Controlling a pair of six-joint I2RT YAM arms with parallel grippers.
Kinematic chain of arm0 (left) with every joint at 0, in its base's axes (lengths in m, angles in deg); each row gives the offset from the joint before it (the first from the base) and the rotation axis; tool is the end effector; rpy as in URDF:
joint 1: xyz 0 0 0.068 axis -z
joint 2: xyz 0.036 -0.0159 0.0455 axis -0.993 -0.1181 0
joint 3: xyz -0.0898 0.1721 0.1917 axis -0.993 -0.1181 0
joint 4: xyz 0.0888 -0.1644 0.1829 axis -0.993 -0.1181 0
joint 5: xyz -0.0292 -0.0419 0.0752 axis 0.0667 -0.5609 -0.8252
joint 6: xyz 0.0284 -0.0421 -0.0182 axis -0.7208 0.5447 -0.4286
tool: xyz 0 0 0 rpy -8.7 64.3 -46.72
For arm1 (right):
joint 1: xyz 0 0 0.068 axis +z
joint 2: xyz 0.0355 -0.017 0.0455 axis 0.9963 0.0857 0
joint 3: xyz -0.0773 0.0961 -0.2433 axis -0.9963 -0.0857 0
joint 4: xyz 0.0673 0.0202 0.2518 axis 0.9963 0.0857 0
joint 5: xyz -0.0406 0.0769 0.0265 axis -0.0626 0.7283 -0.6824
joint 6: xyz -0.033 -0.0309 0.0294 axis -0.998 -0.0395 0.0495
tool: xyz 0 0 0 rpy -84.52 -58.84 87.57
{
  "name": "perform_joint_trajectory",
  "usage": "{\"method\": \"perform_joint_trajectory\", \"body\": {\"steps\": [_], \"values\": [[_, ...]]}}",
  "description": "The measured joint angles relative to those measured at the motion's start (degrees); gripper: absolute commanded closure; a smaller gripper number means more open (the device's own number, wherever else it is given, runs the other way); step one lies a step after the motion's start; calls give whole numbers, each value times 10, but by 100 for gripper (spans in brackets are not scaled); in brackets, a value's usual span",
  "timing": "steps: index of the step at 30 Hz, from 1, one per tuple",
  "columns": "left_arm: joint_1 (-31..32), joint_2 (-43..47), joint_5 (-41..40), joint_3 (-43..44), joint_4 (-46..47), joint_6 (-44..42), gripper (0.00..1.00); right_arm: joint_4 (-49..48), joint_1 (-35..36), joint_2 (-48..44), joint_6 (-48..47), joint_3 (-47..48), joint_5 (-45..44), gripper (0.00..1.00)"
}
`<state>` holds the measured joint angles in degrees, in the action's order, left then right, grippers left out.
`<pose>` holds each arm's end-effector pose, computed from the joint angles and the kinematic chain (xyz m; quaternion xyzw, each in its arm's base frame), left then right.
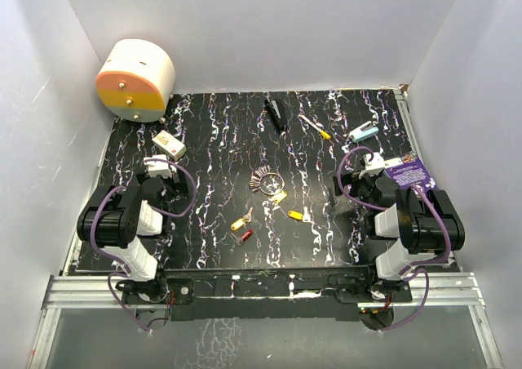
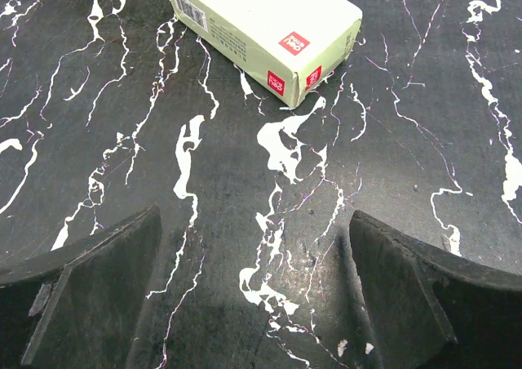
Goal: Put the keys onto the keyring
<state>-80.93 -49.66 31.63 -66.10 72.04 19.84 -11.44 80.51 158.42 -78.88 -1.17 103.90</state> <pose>0.2456 -0.0043 0.1223 -0.0355 0.7607 0.0472 0.6464 0.2313 -0.0075 0.1182 -0.0690 0.7870 0.0937 0.6058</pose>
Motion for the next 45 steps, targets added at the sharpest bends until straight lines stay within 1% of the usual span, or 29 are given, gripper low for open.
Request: {"method": "perform_joint_trajectory", "body": {"steps": [38,43,45], "values": [[0,0,0,0,0,0,3,0,0,0,0,0,0,2],[-2,0,0,0,0,0,3,3,0,0,2,2,-1,11],[-3,0,0,0,0,0,3,37,0,-5,4,19,0,16]]}}
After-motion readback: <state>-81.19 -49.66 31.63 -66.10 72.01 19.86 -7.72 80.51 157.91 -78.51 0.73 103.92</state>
